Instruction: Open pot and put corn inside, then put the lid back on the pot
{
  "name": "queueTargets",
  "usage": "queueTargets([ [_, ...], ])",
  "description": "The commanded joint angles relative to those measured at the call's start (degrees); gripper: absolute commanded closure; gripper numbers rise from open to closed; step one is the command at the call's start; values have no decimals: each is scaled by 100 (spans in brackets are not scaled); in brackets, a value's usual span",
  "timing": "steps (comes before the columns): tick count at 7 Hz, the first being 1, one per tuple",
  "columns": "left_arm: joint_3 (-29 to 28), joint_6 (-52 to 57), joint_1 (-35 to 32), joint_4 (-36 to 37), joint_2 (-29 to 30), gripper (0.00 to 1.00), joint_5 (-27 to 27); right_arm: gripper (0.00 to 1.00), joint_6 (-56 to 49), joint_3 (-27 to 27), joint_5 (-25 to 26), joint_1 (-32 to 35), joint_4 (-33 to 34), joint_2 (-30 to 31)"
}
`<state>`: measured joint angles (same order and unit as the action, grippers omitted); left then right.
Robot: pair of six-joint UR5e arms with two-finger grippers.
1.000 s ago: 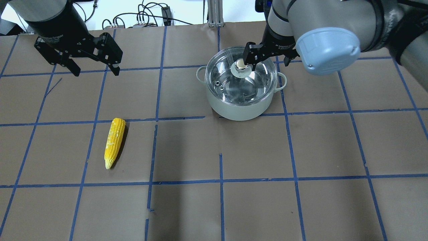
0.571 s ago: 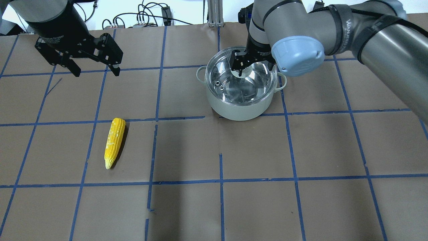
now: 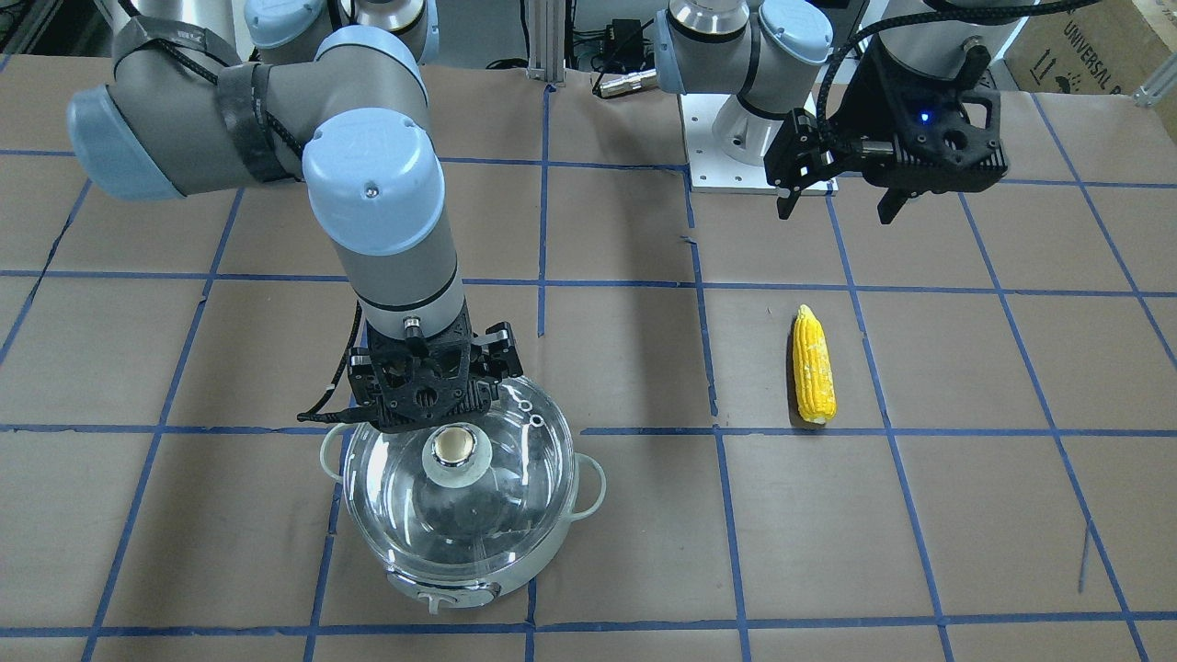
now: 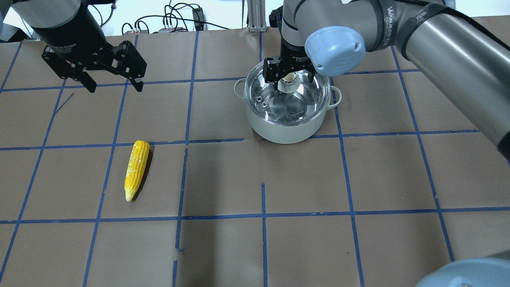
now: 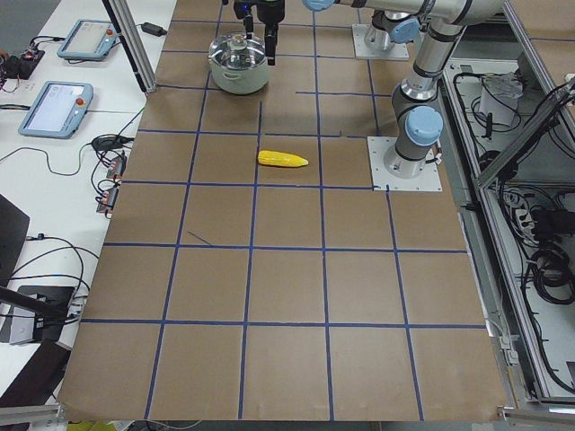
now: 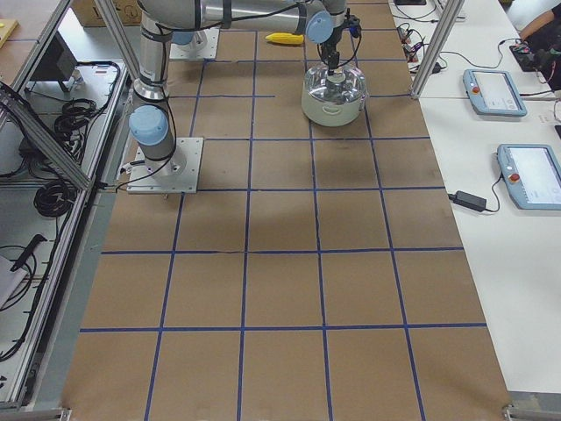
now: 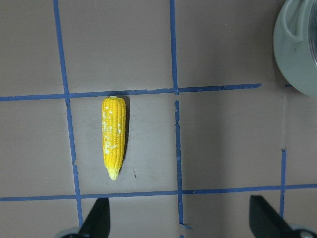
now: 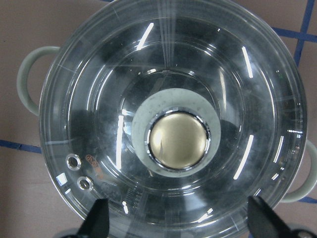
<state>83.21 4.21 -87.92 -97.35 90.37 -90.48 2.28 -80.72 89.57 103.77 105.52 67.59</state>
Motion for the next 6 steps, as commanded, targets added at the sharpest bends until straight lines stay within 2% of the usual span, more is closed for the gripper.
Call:
queueTargets([
  [1, 3, 1, -6, -4, -2, 0, 4, 5, 0, 178, -18, 3, -40, -201],
  [6, 11, 1, 3, -4, -2, 0, 4, 5, 0, 512, 26, 21, -154, -562],
])
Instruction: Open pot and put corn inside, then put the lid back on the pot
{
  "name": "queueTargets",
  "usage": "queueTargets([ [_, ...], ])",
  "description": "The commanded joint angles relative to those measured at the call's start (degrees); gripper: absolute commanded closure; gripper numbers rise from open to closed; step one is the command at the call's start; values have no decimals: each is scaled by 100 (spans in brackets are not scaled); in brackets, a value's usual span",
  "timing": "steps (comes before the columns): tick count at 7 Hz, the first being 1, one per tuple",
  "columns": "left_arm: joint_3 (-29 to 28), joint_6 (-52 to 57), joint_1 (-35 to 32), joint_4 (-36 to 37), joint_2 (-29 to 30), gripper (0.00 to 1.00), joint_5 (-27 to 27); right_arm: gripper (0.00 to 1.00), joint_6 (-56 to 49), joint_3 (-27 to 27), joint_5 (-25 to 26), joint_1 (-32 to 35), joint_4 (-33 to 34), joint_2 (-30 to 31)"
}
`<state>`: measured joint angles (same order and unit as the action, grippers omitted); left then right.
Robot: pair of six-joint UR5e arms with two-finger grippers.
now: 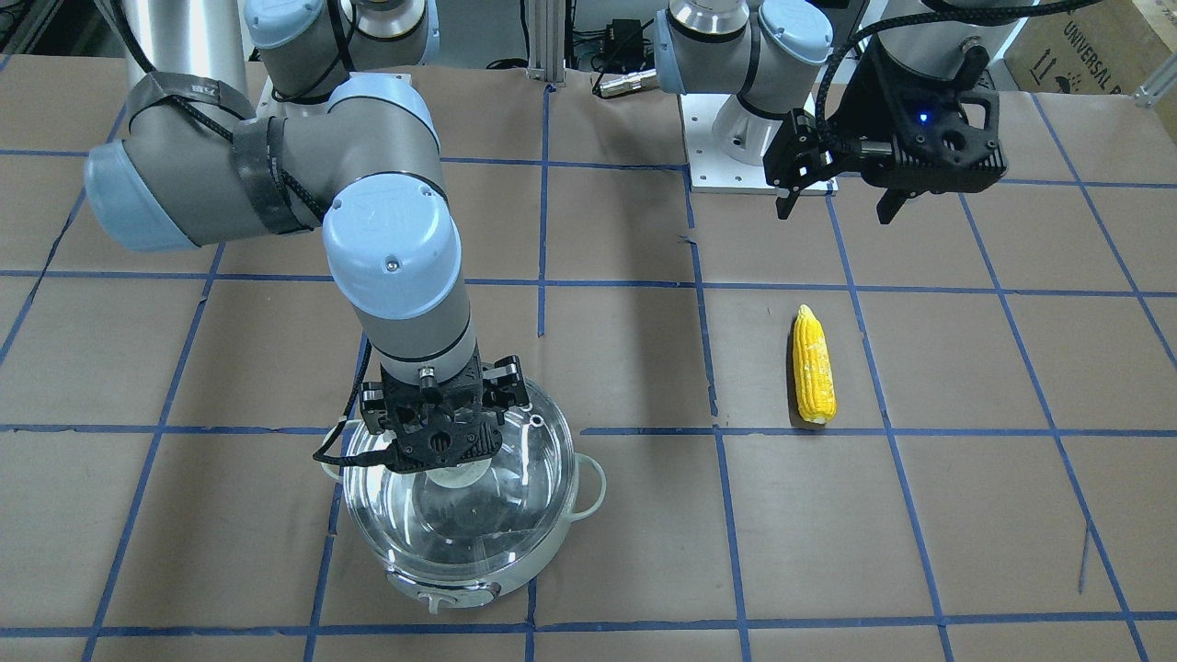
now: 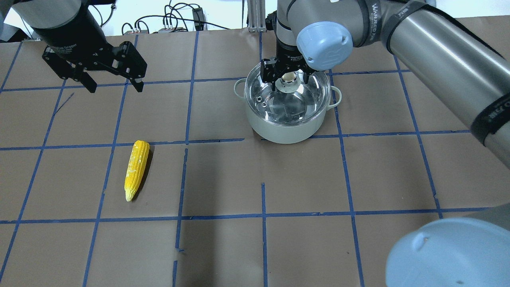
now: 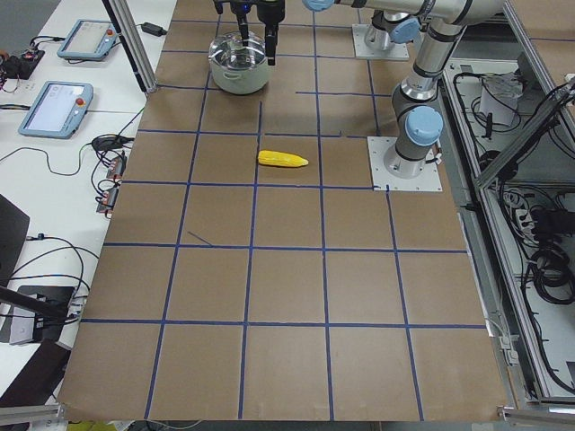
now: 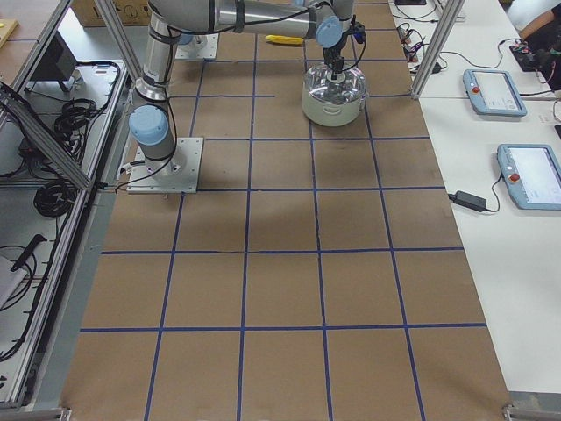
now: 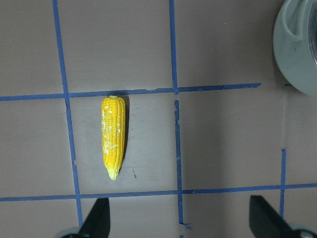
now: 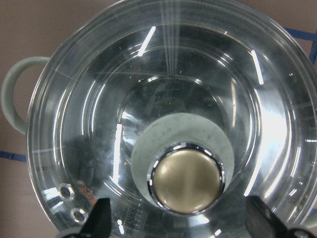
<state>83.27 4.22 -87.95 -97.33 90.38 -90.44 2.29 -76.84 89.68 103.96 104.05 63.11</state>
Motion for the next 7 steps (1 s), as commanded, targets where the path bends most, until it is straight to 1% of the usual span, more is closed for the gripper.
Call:
queueTargets([
  [1, 5, 0, 6, -5, -3, 0, 0, 5, 0, 273, 23, 2, -94, -193],
  [3, 5, 0, -3, 4, 6, 0, 9, 5, 0, 310, 23, 10, -113, -238],
  [5, 5, 0, -3, 4, 6, 0, 0, 11, -9, 318, 23, 10, -113, -238],
  [6, 5, 0, -3, 4, 6, 0, 0, 17, 0, 345, 14, 10, -113, -238],
  [7, -4, 0, -3, 4, 15, 0, 0, 28, -9, 449, 23, 10, -156, -299],
])
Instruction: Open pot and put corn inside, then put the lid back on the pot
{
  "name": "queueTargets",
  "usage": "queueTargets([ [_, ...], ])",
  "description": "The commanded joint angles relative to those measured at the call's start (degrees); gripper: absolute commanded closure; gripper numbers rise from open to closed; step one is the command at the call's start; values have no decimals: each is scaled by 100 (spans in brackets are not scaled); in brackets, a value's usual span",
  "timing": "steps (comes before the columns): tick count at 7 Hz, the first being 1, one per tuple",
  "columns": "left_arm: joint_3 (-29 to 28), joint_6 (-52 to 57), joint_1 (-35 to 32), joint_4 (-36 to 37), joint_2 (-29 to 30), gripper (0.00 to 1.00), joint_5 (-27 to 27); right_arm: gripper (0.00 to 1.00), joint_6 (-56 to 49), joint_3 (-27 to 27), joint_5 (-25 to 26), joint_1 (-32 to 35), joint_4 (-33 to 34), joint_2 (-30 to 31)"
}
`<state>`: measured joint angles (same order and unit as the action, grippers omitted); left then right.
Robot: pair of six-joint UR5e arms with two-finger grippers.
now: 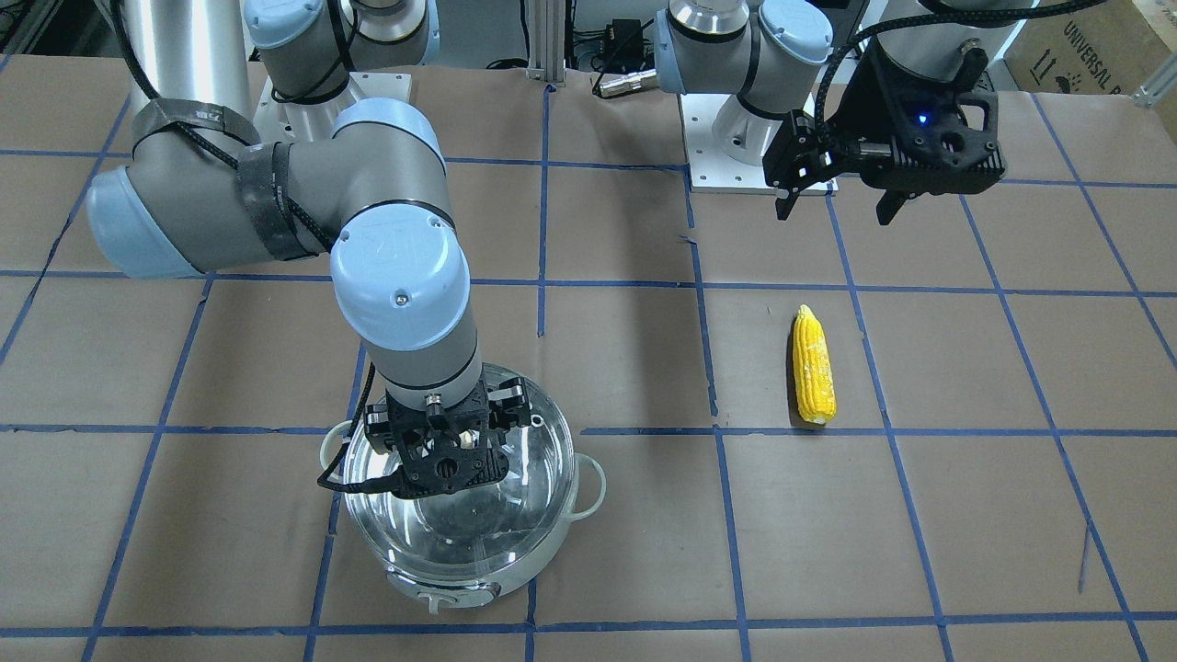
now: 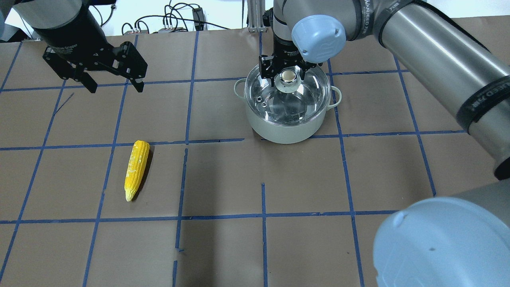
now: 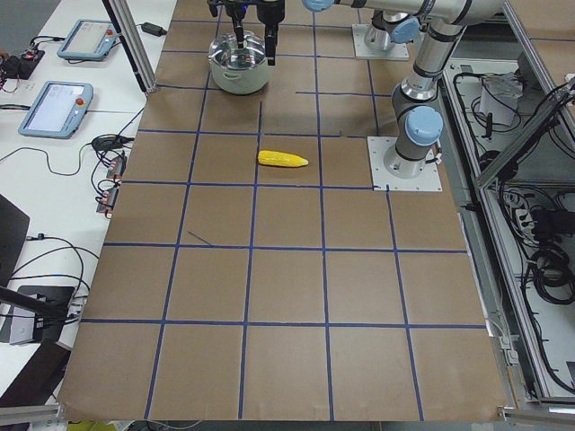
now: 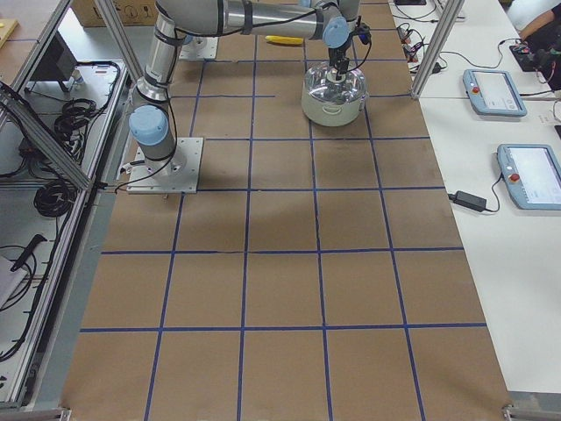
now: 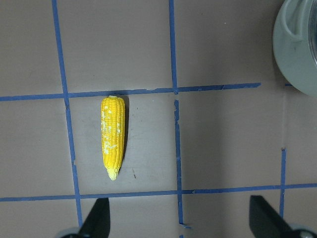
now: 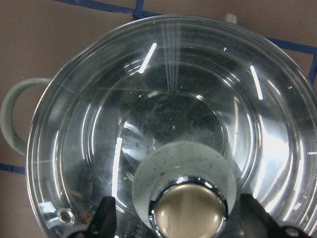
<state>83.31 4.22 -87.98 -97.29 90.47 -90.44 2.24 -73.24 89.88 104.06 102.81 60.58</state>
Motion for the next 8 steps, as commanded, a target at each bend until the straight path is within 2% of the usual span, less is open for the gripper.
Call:
queueTargets([
  [1, -8, 0, 0, 0, 6, 0, 8, 34, -4, 221, 4, 0, -120, -98],
  [2, 1, 0, 0, 0, -3, 0, 8, 36, -4, 379, -5, 0, -252, -151],
  [3, 1, 0, 0, 0, -3, 0, 0, 49, -22, 563, 4, 0, -427, -238],
  [4, 1, 0, 0, -9, -12, 0, 0, 70, -83, 704, 12, -9, -664, -257],
  [5, 1, 9, 0, 0, -12, 0, 0, 80, -144, 784, 21, -26, -814, -266],
  [6, 1, 9, 0, 0, -12, 0, 0, 84, -232, 802, 12, -44, -842, -283],
  [8, 1, 9, 0, -9, -38, 0, 8, 84, -390, 837, 21, -157, -929, -196],
])
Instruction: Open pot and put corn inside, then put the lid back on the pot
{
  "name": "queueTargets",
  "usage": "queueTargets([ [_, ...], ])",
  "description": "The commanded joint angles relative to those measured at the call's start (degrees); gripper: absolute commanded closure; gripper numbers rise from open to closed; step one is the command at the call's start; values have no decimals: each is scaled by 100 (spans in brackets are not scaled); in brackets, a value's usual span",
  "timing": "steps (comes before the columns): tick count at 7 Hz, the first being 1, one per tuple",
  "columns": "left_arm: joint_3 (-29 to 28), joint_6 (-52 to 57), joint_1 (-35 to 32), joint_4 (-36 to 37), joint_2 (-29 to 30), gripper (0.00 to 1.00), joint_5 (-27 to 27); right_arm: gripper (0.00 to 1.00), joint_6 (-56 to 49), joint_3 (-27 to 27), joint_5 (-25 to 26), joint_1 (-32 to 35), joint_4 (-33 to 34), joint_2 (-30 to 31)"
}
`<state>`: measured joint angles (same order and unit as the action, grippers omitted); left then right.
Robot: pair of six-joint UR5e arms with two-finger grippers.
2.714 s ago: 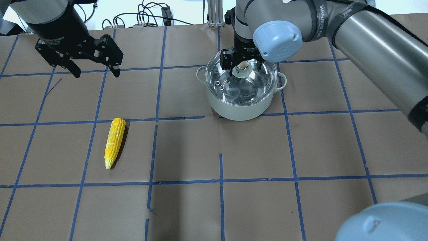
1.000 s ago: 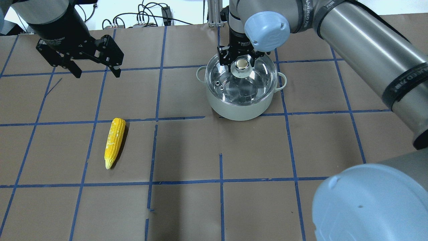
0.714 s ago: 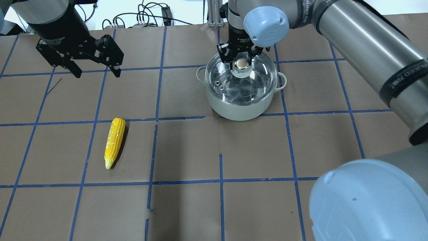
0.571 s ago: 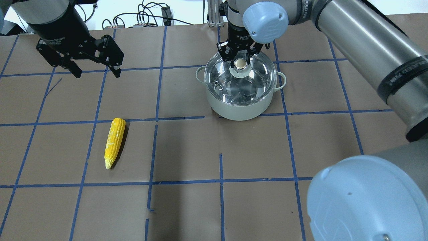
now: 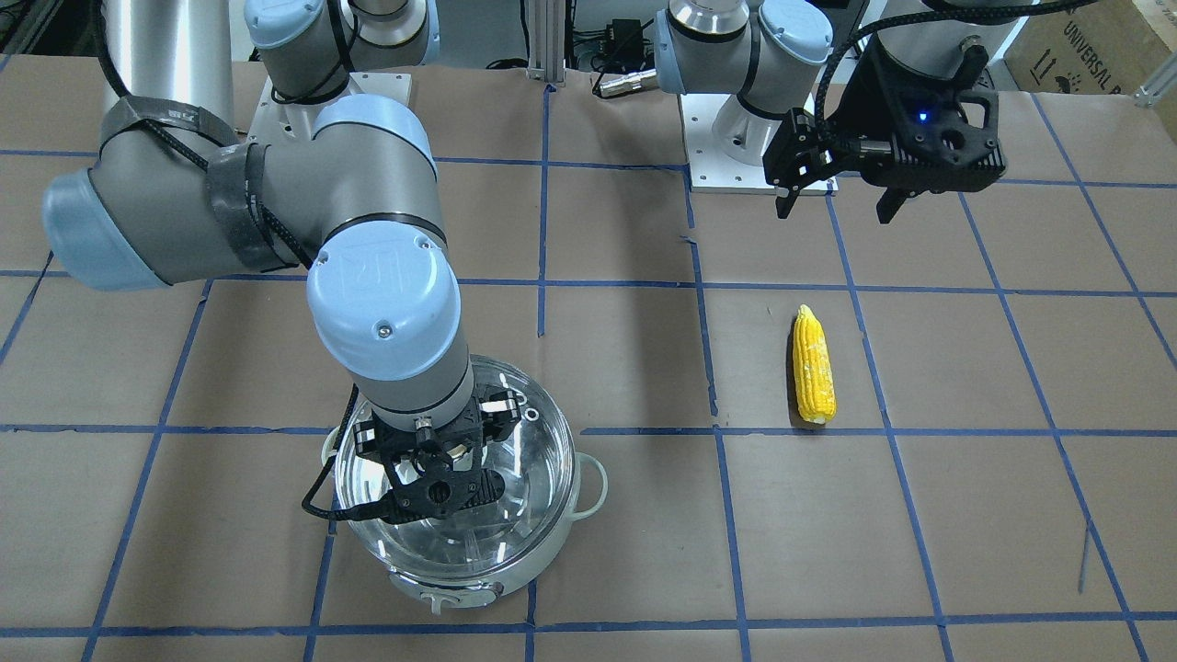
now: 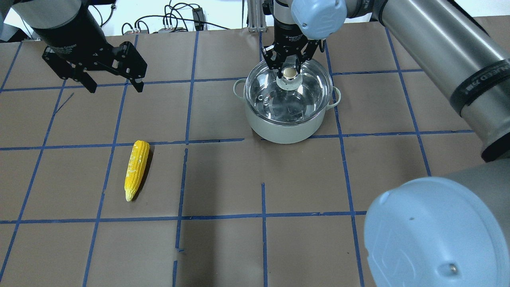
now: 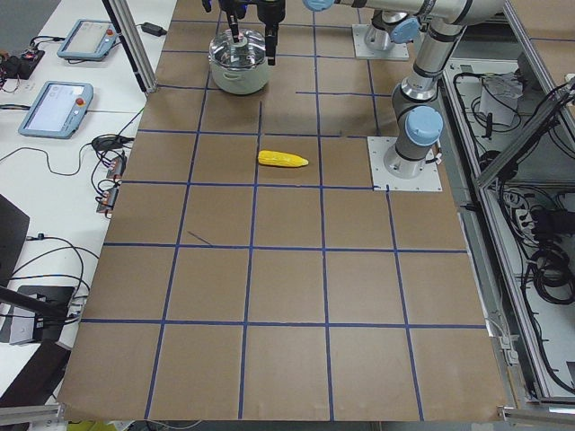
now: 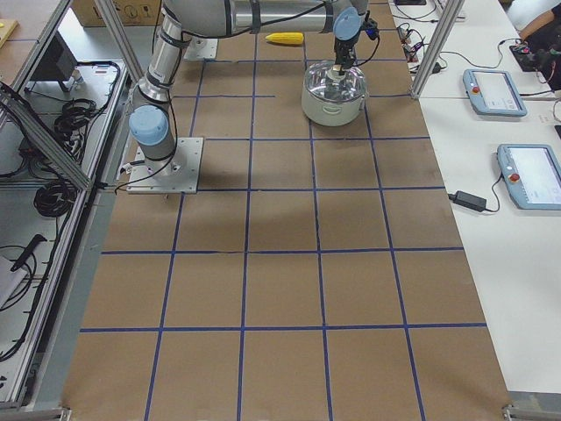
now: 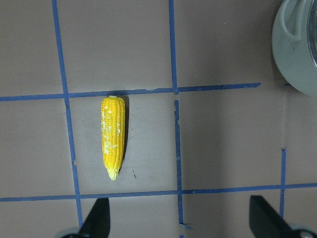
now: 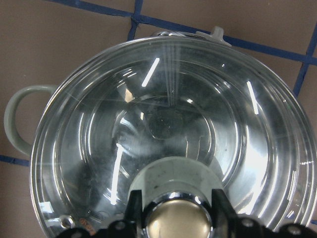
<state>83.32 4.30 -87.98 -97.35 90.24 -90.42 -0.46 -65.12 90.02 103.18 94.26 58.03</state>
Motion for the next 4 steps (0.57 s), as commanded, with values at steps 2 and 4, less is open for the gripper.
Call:
queueTargets([
  [2, 9, 18, 0, -12, -16, 0, 7, 85, -549, 951, 216, -393, -1375, 234],
  [4, 183, 97, 61, 32, 282, 0, 16, 85, -1024, 2078, 174, -1094, -2584, 209],
])
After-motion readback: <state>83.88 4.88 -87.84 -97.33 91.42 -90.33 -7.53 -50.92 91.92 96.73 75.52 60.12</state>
